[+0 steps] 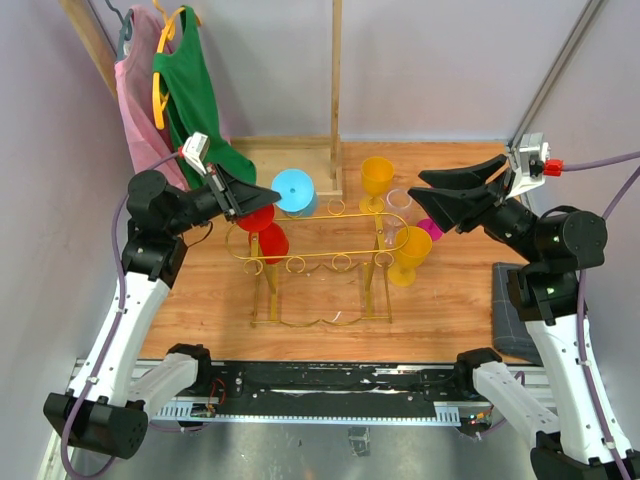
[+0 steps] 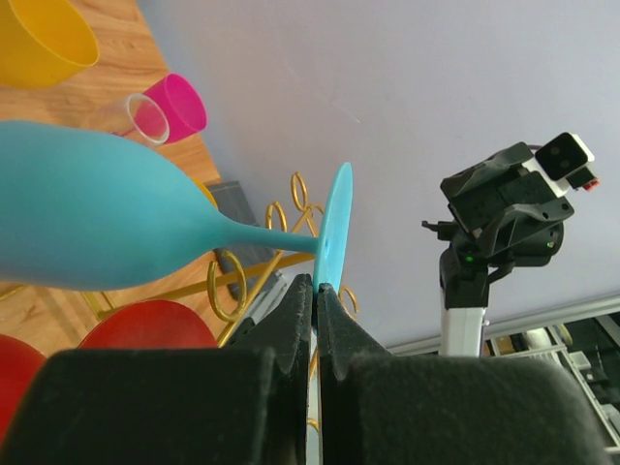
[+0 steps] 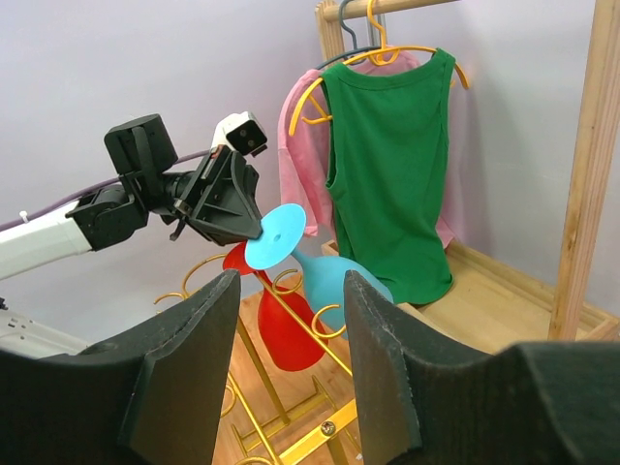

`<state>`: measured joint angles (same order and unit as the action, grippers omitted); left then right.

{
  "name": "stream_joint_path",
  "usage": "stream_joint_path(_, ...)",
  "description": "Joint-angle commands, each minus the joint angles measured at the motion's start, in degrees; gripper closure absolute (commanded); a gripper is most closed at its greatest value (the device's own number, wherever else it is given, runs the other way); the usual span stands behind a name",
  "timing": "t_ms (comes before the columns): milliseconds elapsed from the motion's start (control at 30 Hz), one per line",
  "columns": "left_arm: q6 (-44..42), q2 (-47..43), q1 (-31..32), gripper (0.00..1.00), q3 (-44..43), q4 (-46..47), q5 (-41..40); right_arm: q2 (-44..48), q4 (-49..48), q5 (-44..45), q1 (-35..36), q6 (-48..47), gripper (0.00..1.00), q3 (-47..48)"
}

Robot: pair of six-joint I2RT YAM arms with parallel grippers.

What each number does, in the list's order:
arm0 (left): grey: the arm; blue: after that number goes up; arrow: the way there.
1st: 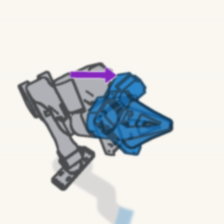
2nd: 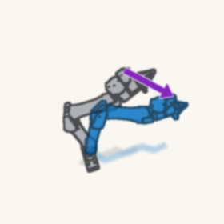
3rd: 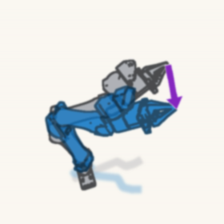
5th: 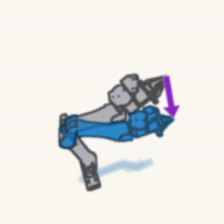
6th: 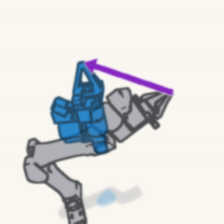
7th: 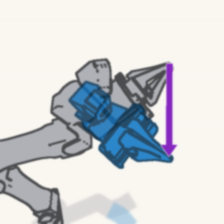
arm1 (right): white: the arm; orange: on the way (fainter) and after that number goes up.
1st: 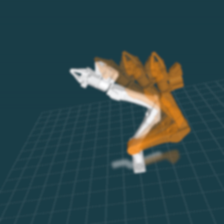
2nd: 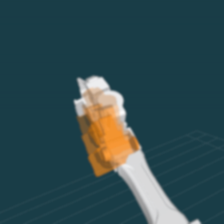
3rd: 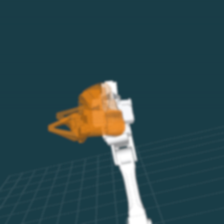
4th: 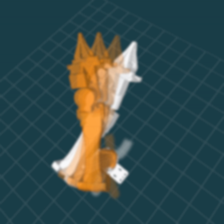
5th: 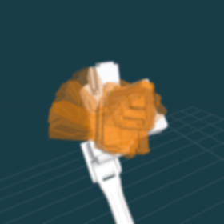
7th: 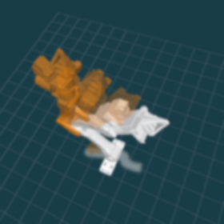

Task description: Place the wine glass upside down on the wine glass rack

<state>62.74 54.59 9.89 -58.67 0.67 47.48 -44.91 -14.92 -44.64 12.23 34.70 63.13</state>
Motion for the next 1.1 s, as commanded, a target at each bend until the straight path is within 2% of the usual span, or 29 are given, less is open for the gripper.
stream_joint_path(0, -2.5, -0.2, 0.5, 1.00, 0.4, -2.0, 0.3, 0.4, -1.2, 0.7, -0.4, 0.4, 0.52, -0.5)
stream_joint_path(367, -5.1, -0.4, 0.6, 1.00, -1.1, -7.2, -0.1, 0.5, -1.2, 1.0, -0.4, 0.0, 0.52, -0.8)
stream_joint_path(1067, -7.0, -2.7, 1.0, 1.00, -2.1, -10.9, 0.6, 0.2, -2.6, 1.5, -0.4, 0.7, 0.52, -2.2)
